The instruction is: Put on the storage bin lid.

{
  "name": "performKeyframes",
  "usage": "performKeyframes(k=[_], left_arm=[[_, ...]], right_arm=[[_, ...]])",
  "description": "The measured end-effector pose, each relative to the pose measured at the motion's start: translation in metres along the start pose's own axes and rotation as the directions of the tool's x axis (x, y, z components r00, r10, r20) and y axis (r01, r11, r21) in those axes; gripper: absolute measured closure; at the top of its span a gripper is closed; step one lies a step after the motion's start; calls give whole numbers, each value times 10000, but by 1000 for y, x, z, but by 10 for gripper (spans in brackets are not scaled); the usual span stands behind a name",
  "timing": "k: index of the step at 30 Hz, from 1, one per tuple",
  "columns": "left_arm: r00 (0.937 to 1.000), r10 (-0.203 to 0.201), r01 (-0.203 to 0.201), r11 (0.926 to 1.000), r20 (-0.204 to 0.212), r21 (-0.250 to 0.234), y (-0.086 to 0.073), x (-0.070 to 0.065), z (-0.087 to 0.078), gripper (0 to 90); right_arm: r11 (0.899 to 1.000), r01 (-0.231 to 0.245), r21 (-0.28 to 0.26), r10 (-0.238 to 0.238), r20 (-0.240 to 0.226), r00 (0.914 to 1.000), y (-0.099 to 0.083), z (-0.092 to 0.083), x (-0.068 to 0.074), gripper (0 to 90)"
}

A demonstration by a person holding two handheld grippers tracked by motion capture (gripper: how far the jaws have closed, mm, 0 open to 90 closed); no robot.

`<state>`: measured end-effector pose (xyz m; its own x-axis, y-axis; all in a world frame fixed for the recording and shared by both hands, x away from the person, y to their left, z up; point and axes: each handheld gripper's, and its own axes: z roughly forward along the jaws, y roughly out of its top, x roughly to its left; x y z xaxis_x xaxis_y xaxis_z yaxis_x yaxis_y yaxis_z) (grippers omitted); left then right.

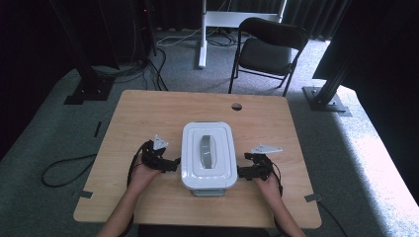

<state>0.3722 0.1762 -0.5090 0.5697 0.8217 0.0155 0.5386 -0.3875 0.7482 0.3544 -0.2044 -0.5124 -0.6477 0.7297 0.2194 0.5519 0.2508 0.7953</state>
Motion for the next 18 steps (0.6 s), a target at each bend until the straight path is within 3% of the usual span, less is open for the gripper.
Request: performKeyframes(k=[3, 18], left_arm=[[9998, -83, 86, 9999, 178, -137, -2, 1, -3, 11], [9998, -100, 106, 9994, 163, -342, -7, 2, -11, 11]], right_arm=[[10000, -15, 77, 13, 174, 9998, -2, 0, -3, 128], [9997, 2, -232, 15, 709, 9975, -3, -10, -10, 127]])
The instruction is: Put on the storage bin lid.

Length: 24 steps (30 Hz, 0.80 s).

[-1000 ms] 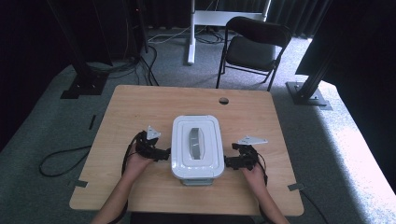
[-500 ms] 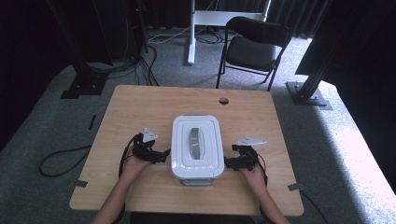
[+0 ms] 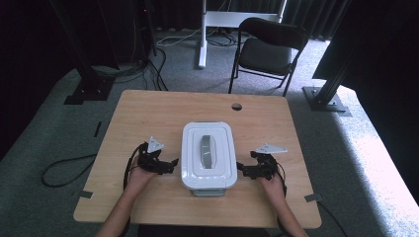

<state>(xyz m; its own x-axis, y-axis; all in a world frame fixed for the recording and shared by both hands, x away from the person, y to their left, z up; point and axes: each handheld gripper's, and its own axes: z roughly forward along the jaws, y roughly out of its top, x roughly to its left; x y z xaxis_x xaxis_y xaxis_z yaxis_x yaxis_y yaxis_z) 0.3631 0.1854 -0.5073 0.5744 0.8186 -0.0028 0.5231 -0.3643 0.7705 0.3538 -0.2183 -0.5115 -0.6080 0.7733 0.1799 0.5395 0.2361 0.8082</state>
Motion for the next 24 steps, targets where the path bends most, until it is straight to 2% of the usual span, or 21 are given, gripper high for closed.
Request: performKeyframes(k=[8, 24], left_arm=[[10000, -39, 39, 10000, -8, -29, -2, 1, -3, 11], [9995, -279, 281, 9996, -173, 95, -16, 9, -11, 11]], right_arm=[[10000, -76, 17, 76, -10, 10000, -1, -1, -1, 127], [9999, -108, -87, 111, 415, 9991, -8, -13, -12, 127]])
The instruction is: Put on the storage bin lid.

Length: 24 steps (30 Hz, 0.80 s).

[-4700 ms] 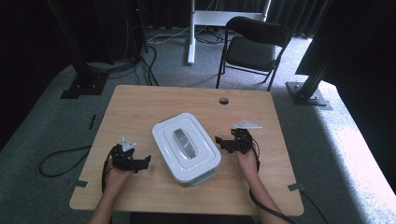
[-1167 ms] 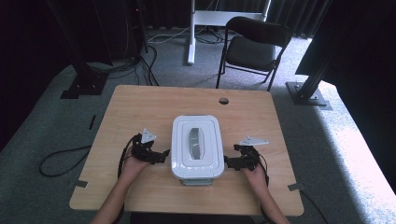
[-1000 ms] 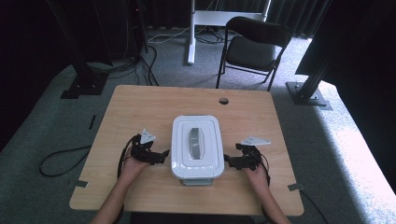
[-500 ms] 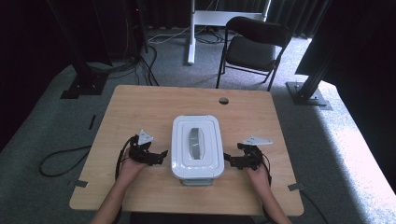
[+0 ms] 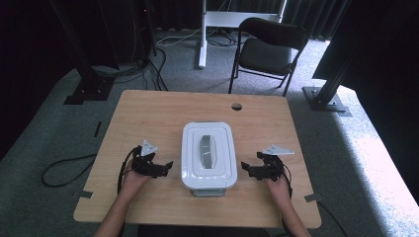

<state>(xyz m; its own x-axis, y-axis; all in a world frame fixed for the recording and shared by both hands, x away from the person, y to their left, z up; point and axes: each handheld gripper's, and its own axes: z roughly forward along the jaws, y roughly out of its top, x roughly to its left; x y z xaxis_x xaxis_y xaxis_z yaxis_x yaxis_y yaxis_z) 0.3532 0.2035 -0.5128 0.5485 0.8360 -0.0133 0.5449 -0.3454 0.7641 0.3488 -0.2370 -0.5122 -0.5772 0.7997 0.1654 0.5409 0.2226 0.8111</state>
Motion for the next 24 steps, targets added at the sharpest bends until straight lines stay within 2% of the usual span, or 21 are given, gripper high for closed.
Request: performKeyframes(k=[12, 24], left_arm=[[9991, -336, 340, 9993, -267, 121, -16, 12, -9, 11], [9958, -763, 775, 9968, -510, 215, -37, 23, -18, 11]], right_arm=[[9999, -151, -69, 153, 341, 9993, -7, -7, -6, 126], [9995, -283, -104, 291, 803, 9963, -17, -19, -18, 126]])
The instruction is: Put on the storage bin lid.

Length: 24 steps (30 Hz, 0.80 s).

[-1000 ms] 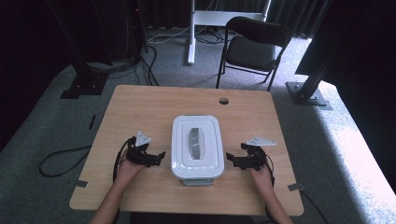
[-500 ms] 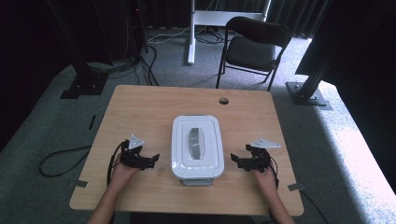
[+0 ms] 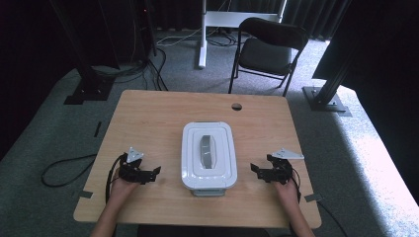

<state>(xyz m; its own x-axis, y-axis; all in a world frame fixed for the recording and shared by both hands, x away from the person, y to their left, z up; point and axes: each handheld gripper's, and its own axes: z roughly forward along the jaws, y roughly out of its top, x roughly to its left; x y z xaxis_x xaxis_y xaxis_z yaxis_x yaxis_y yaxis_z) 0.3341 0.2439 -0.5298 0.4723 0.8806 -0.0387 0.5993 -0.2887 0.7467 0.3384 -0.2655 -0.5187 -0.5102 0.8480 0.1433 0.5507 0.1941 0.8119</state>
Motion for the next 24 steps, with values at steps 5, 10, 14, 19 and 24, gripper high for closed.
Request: performKeyframes(k=[5, 10, 14, 19, 24], left_arm=[[9998, -104, 105, 9999, -179, 93, -7, 5, -4, 11], [9992, -320, 321, 9995, -220, 19, -12, 8, -8, 11], [9985, -460, 462, 9989, -309, 65, -18, 12, -10, 11], [9972, -611, 614, 9981, -431, 76, -23, 16, -16, 11], [9963, -701, 705, 9975, -502, 60, -28, 21, -20, 11]], right_arm=[[9999, -149, 13, 148, 210, 9997, -6, -5, -7, 126], [9996, -291, -6, 291, 371, 9989, -11, -9, -12, 125], [9993, -363, -20, 363, 546, 9978, -13, -11, -15, 125], [9990, -443, 55, 438, 753, 9962, -19, -15, -19, 125], [9984, -562, 54, 554, 988, 9936, -23, -20, -22, 125]])
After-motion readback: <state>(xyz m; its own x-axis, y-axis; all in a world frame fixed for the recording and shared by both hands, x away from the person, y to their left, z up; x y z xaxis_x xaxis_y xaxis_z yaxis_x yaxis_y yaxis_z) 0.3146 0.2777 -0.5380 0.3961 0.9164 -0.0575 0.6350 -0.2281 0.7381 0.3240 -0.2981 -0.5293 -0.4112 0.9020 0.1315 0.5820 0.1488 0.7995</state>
